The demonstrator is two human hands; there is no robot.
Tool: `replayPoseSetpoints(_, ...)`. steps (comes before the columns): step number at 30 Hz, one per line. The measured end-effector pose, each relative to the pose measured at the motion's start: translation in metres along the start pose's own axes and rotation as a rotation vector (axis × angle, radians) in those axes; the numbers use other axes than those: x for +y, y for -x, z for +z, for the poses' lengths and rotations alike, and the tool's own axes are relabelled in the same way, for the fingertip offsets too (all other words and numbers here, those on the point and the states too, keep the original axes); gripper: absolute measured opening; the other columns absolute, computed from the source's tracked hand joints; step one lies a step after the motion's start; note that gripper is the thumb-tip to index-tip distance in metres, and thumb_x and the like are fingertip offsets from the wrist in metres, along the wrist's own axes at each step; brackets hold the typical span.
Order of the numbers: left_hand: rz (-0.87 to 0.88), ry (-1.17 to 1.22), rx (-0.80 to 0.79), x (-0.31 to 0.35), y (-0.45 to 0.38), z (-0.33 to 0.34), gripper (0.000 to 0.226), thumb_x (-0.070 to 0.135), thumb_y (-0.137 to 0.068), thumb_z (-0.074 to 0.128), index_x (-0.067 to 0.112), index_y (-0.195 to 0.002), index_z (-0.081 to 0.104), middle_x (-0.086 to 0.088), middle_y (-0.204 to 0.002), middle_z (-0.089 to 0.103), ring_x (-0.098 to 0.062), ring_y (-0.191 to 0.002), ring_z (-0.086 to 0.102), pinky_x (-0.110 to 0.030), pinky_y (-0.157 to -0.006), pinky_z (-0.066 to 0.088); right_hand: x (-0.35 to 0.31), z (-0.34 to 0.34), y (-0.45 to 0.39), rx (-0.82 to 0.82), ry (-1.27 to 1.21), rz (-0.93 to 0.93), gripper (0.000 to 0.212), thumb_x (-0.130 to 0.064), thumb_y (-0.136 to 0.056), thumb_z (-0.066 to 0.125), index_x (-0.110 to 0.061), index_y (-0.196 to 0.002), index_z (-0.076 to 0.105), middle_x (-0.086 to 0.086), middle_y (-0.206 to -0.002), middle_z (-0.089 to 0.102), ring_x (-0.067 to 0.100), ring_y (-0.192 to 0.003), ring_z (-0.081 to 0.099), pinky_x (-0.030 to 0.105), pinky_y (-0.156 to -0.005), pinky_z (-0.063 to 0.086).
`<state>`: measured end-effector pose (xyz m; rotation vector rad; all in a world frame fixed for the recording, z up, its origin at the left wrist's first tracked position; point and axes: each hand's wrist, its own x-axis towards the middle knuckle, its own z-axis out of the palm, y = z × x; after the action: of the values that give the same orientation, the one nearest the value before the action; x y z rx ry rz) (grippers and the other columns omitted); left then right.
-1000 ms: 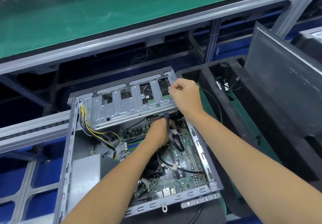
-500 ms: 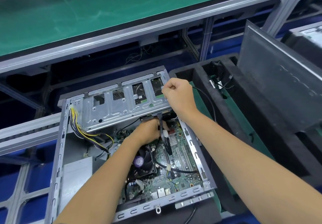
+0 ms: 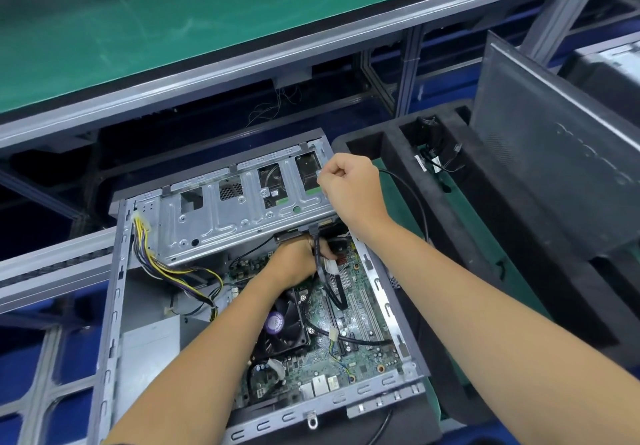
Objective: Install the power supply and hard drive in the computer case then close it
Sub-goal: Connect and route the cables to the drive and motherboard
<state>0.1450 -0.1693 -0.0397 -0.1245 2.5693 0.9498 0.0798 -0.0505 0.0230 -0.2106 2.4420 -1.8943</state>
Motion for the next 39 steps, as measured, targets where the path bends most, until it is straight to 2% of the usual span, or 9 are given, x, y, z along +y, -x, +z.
replayPoseSetpoints(4,0.0,-0.014,-0.008,-0.0009,-0.0008,-0.0003,0.021,0.01,-0.089,0.06,0.028,-0.083,0.069,0.015,-0.091,0.062,-0.001,-0.079,0.052,-0.001,-0.065,0.033,0.0001,0.0004,-0.0006,0.009,-0.004,-0.009,0.018,0.006,-0.082,0.056,0.004,-0.065,0.06,0.007,-0.059,0.053,0.009,-0.055,0.044,0.006,-0.053,0.038)
replayPoseSetpoints(6,0.007,-0.057,-0.014,-0.0004,-0.0004,-0.0008,0.019,0.009,-0.089,0.059,0.023,-0.089,0.071,0.013,-0.096,0.065,-0.004,-0.087,0.056,0.0,-0.069,0.034,0.0003,0.0003,-0.0009,0.008,0.006,-0.009,0.018,0.006,-0.083,0.055,0.004,-0.065,0.06,0.007,-0.059,0.053,0.008,-0.054,0.044,0.007,-0.052,0.039)
replayPoseSetpoints(9,0.019,-0.117,-0.053,0.0011,0.0009,-0.0018,0.022,0.007,-0.087,0.055,0.025,-0.086,0.067,0.005,-0.104,0.069,-0.015,-0.099,0.061,-0.023,-0.087,0.046,0.0004,0.0003,-0.0005,0.0,0.014,-0.002,0.018,0.006,-0.083,0.055,0.004,-0.065,0.059,0.005,-0.058,0.052,0.008,-0.053,0.043,0.008,-0.053,0.04)
replayPoseSetpoints(12,0.009,-0.161,-0.065,0.0019,0.0013,-0.0026,0.026,0.006,-0.085,0.052,0.031,-0.08,0.061,0.005,-0.102,0.07,-0.018,-0.096,0.062,-0.033,-0.086,0.05,-0.0004,-0.0002,0.0001,0.002,0.007,-0.006,0.018,0.006,-0.083,0.055,0.005,-0.065,0.059,0.008,-0.059,0.052,0.011,-0.056,0.043,0.008,-0.053,0.04)
replayPoseSetpoints(22,0.016,-0.192,-0.031,0.0,-0.0004,0.0008,0.019,0.013,-0.084,0.055,0.028,-0.091,0.065,0.008,-0.102,0.068,-0.015,-0.092,0.06,-0.029,-0.08,0.049,0.0001,-0.0001,-0.0002,0.009,0.0,-0.011,0.017,0.006,-0.083,0.055,0.009,-0.067,0.058,0.012,-0.061,0.052,0.011,-0.057,0.043,0.008,-0.053,0.039)
replayPoseSetpoints(27,0.044,-0.151,-0.014,-0.0033,-0.0025,0.002,0.009,0.024,-0.085,0.063,0.03,-0.092,0.065,0.016,-0.083,0.061,-0.013,-0.077,0.056,-0.024,-0.067,0.043,-0.0006,0.0003,0.0003,0.003,0.016,-0.005,0.018,0.006,-0.082,0.055,0.004,-0.064,0.058,0.006,-0.058,0.053,0.008,-0.053,0.042,0.008,-0.051,0.037)
replayPoseSetpoints(32,0.01,-0.058,-0.013,-0.0049,-0.0038,0.0034,0.014,0.035,-0.084,0.067,0.035,-0.099,0.066,0.018,-0.09,0.062,-0.008,-0.082,0.057,-0.022,-0.076,0.045,-0.0004,0.0,-0.0004,0.0,0.01,0.006,0.02,0.006,-0.082,0.055,-0.001,-0.063,0.058,0.003,-0.056,0.051,0.01,-0.054,0.042,0.01,-0.05,0.037)
replayPoseSetpoints(35,0.013,-0.097,-0.016,-0.0049,-0.0033,0.0043,0.015,0.027,-0.088,0.061,0.034,-0.101,0.066,0.018,-0.094,0.06,-0.008,-0.083,0.054,-0.019,-0.073,0.04,0.0,-0.0003,-0.0006,0.001,0.011,0.013,0.018,0.005,-0.082,0.055,0.003,-0.065,0.059,0.004,-0.056,0.052,0.012,-0.055,0.043,0.011,-0.049,0.037)
replayPoseSetpoints(39,0.03,-0.168,-0.046,-0.0013,-0.0017,0.0007,0.023,0.013,-0.089,0.054,0.027,-0.104,0.065,0.008,-0.107,0.065,-0.018,-0.097,0.059,-0.026,-0.081,0.046,-0.0006,-0.0004,-0.0006,0.002,0.009,0.013,0.019,0.006,-0.081,0.055,0.001,-0.063,0.058,0.001,-0.055,0.052,0.011,-0.055,0.044,0.012,-0.05,0.038)
